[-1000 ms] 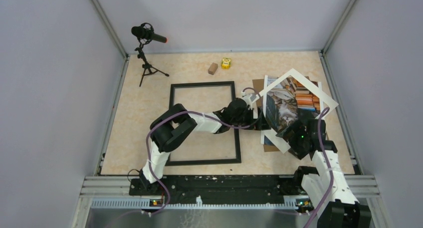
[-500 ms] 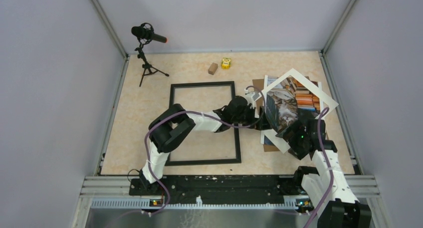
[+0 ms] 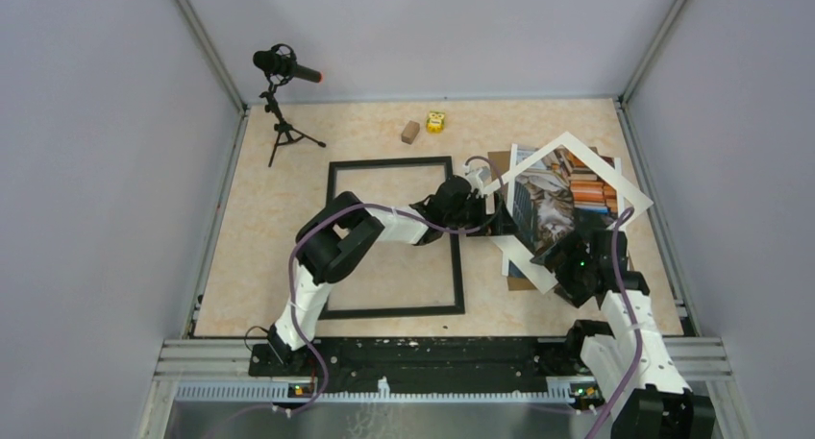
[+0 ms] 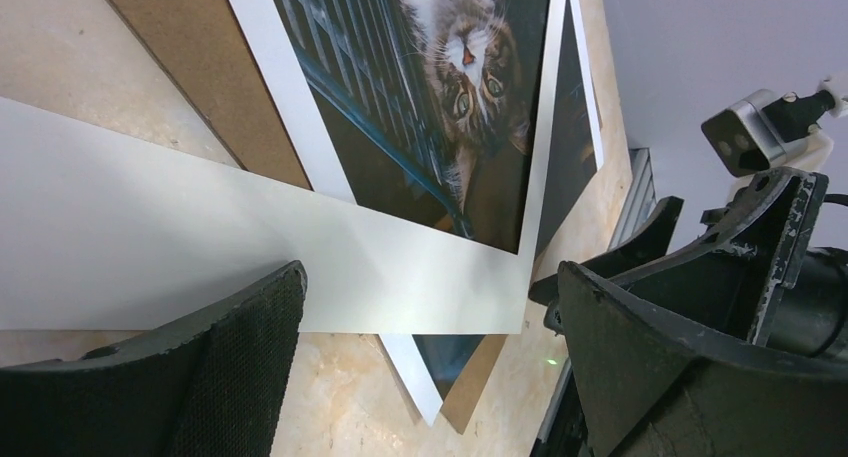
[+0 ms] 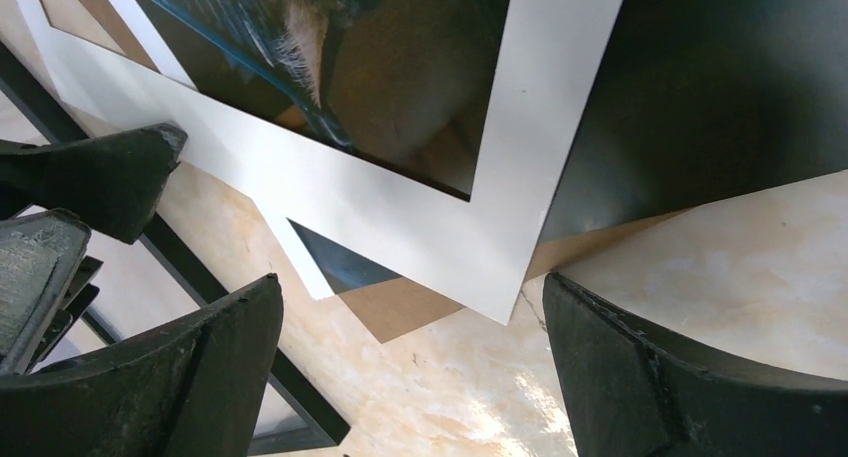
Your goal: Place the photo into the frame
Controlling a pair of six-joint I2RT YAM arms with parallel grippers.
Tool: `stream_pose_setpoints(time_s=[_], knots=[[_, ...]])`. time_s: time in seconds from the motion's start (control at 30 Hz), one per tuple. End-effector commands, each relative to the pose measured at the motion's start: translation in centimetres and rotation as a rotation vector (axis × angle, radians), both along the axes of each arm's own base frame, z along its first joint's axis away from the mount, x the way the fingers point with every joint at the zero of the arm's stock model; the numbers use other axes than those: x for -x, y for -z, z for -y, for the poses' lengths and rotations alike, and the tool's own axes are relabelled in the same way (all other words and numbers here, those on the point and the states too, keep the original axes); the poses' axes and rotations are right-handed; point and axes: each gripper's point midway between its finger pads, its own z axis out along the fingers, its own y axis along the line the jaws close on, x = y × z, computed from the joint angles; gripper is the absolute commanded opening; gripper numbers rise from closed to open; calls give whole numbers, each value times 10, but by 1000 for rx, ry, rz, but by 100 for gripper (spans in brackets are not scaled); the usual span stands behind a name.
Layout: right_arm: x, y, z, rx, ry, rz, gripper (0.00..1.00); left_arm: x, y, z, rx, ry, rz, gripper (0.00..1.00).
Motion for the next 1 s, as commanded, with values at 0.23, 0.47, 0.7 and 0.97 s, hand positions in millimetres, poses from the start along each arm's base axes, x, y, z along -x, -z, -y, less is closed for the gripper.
stream_pose_setpoints(time_s=[0.23,0.47,0.7,0.97], knots=[[-15,-8,-8,-61,5,76,98,24,34,-13,-27,18,-126,99],[-34,-32,-18,-120,-30,180,98,25,38,-14,-30,13,-129,99],[-47,-51,-17,-117,-27,223,98,26,37,-14,-26,20,-120,99],[-64,-62,-12,-122,26,300,98,27,37,-13,-21,32,-119,99]])
